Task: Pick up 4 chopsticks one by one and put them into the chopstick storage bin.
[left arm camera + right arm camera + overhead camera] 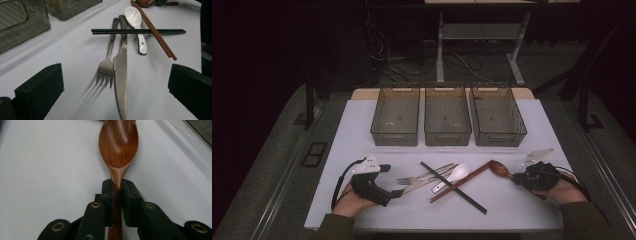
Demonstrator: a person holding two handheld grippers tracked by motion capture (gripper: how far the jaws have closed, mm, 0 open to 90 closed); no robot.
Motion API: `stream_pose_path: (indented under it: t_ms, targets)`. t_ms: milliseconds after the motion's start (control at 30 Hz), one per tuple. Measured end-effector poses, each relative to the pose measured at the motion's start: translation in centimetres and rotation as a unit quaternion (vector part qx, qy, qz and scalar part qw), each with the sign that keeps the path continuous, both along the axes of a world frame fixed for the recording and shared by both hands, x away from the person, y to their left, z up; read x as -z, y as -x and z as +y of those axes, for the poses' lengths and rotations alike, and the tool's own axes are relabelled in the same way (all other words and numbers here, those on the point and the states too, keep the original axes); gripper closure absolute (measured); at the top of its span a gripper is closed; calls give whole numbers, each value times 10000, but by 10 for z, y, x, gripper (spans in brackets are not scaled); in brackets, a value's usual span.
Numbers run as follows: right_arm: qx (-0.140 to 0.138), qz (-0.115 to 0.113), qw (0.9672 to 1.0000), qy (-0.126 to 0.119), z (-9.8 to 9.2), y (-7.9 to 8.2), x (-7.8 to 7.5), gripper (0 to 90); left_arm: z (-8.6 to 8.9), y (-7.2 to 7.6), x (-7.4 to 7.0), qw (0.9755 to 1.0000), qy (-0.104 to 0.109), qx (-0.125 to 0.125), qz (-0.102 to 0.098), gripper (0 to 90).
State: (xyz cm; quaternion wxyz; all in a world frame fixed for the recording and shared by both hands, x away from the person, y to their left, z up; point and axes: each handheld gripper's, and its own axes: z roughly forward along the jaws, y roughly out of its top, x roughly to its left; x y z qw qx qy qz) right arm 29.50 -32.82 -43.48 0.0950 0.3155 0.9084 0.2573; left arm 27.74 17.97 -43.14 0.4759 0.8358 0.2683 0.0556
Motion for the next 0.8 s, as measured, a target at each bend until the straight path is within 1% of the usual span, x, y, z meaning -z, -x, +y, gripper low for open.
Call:
stream_pose_path:
  t_ms: [100, 200, 300, 467, 567, 700, 733, 767, 800]
  targets:
    - [-27, 0, 10000, 19, -1, 0, -1, 812, 0, 0, 0, 10000, -1, 5, -3, 0]
    - [17, 0, 10000, -53, -3, 0, -2, 818, 0, 0, 0, 10000, -2, 7, -1, 0]
    - [-1, 23, 9999, -105, -4, -1, -2, 819, 0, 0, 0, 10000, 15, 1, -2, 0]
    - [62, -31, 9998, -182, -8, 0, -5, 820, 0, 0, 0, 10000, 6, 8, -1, 0]
    - [102, -57, 9998, -174, -10, 0, -6, 820, 0, 0, 0, 10000, 23, 1, 0, 0]
    - [261, -147, 9995, -113, -15, -4, -8, 819, 0, 0, 0, 10000, 18, 2, 6, 0]
    - [366, -217, 9991, -82, -20, -8, -9, 820, 0, 0, 0, 10000, 15, 4, 5, 0]
    - [366, -217, 9991, -82, -20, -8, -9, 820, 0, 0, 0, 10000, 17, 6, -1, 0]
    - [501, -289, 9983, 0, -23, -14, -10, 819, 0, 0, 0, 10000, 15, 6, -4, 0]
